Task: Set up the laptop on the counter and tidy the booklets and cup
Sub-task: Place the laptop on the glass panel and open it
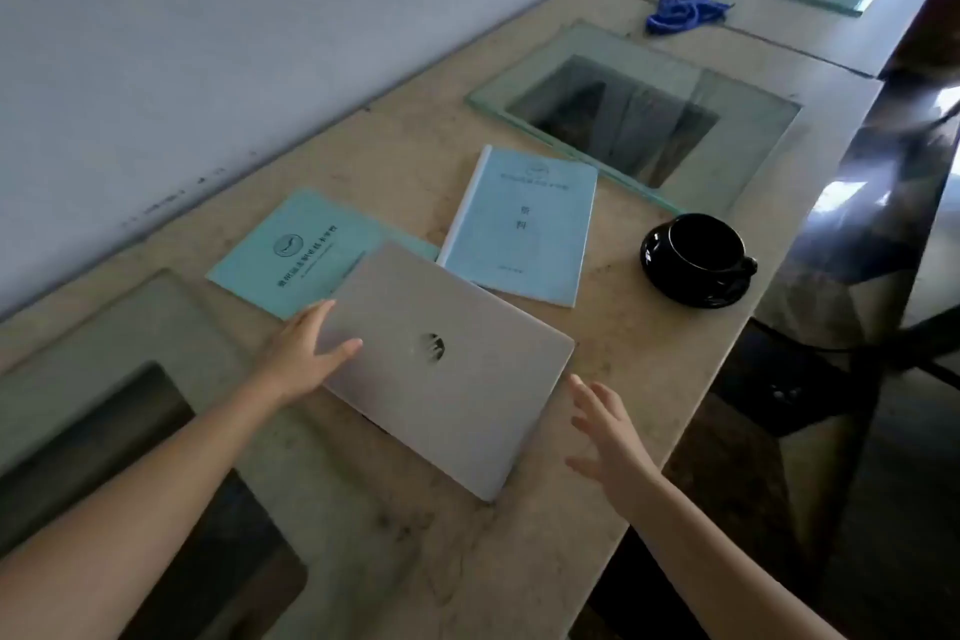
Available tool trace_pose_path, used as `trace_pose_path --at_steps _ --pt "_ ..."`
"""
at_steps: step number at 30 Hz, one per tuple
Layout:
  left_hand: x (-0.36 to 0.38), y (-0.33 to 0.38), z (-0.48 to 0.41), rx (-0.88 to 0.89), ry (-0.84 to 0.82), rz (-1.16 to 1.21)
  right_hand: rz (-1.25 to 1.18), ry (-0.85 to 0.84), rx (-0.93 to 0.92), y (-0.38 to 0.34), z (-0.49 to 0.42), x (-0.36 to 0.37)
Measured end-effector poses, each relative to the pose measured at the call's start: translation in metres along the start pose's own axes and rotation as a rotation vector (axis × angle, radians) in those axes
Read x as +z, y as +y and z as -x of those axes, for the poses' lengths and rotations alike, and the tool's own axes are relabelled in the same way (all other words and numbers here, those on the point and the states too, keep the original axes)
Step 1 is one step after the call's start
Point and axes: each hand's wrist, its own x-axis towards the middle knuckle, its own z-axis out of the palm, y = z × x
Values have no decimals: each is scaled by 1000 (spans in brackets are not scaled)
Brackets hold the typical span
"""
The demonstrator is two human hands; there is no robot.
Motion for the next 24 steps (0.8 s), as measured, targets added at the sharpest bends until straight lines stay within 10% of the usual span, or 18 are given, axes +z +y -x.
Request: trace_pose_path --at_steps 14,24 --pt "22 -7 -75 -231 7 -42 -135 -24 244 14 -30 15" --pt "32 -30 -39 -334 20 408 -242 -4 204 12 -32 40"
